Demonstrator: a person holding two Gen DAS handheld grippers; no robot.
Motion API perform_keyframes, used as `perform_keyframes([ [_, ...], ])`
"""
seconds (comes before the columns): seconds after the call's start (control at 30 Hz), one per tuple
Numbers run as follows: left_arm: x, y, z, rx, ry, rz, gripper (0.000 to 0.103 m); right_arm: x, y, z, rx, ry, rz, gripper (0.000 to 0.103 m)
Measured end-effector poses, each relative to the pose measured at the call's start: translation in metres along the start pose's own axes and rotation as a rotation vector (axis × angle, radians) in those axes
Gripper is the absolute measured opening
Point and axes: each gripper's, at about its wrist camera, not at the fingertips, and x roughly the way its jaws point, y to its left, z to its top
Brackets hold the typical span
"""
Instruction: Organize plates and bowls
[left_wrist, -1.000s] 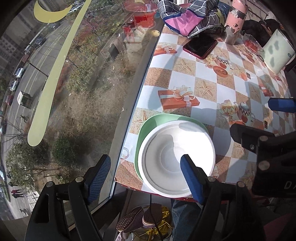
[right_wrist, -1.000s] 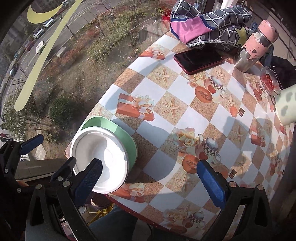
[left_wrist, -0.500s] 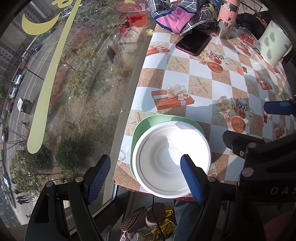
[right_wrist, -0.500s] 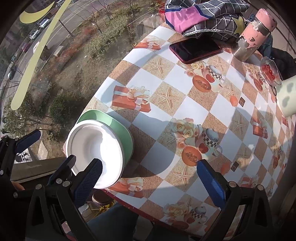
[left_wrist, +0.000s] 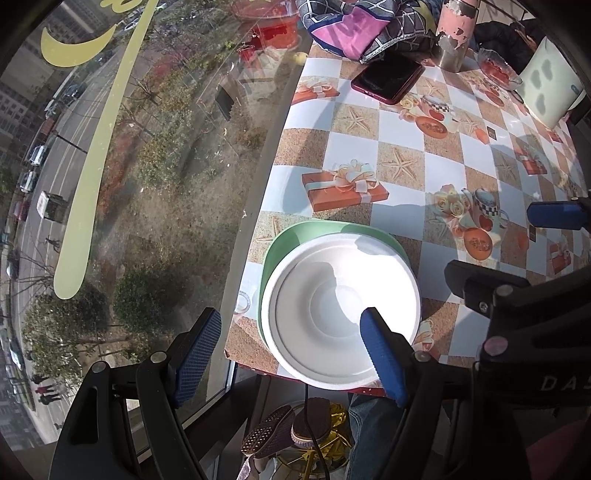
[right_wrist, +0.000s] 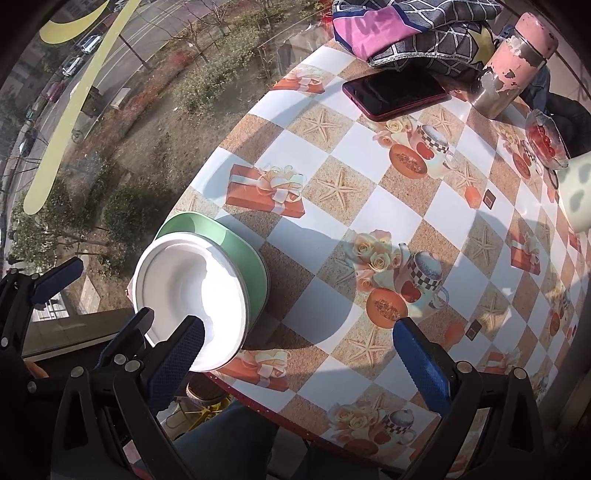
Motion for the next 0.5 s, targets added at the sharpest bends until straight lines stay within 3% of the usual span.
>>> perform_keyframes([
  [0.33, 0.0058, -0.0074, 0.0000, 0.003, 0.040, 0.034, 0.081, 0.0038, -0.0058, -0.0017, -0.001, 0.011, 0.024, 0.103],
  [0.5, 0.0015, 0.0007, 0.0020, -0.050, 0.014, -0.036, 0.081, 0.0055, -0.0073, -0.0035, -0.003, 0.010, 0.031, 0.103],
])
